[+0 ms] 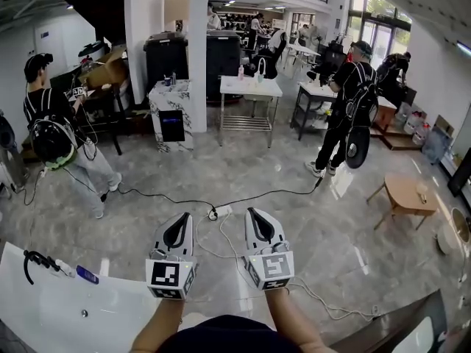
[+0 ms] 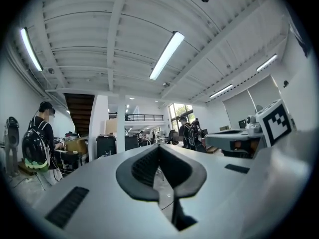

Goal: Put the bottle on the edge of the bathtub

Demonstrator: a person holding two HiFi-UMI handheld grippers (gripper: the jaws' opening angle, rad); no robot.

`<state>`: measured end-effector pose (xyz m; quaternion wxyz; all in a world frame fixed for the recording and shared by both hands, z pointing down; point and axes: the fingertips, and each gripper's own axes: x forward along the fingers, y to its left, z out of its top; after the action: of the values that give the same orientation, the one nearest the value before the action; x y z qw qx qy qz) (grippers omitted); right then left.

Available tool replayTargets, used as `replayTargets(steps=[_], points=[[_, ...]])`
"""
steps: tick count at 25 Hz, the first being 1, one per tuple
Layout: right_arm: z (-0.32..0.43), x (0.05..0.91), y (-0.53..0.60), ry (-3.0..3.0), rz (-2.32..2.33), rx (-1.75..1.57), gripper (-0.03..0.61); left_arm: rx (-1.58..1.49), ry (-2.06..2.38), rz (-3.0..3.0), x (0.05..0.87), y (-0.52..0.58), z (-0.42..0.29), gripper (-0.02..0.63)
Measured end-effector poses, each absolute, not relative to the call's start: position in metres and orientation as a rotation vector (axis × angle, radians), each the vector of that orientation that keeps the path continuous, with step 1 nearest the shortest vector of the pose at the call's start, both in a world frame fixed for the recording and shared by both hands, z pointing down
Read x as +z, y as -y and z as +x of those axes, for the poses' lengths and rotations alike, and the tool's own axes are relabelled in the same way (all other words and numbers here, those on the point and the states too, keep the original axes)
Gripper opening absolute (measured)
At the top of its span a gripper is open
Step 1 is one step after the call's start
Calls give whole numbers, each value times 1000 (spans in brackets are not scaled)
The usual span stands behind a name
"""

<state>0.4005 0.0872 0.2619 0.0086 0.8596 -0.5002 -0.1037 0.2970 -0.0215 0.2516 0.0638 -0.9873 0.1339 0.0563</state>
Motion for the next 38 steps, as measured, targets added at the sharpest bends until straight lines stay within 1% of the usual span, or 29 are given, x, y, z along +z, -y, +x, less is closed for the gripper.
replayTargets(steps=[9,17,38], points=[[407,269,-111,1574,2711,-320,2,164,-417,-2955,256,-4,300,2],[405,273,-108,1586,2680,-305,2,182,-455,-2944,251,3,293,2],[373,266,-85,1701,2598,-348,2,182,-514,-2947,262,3,264,2]])
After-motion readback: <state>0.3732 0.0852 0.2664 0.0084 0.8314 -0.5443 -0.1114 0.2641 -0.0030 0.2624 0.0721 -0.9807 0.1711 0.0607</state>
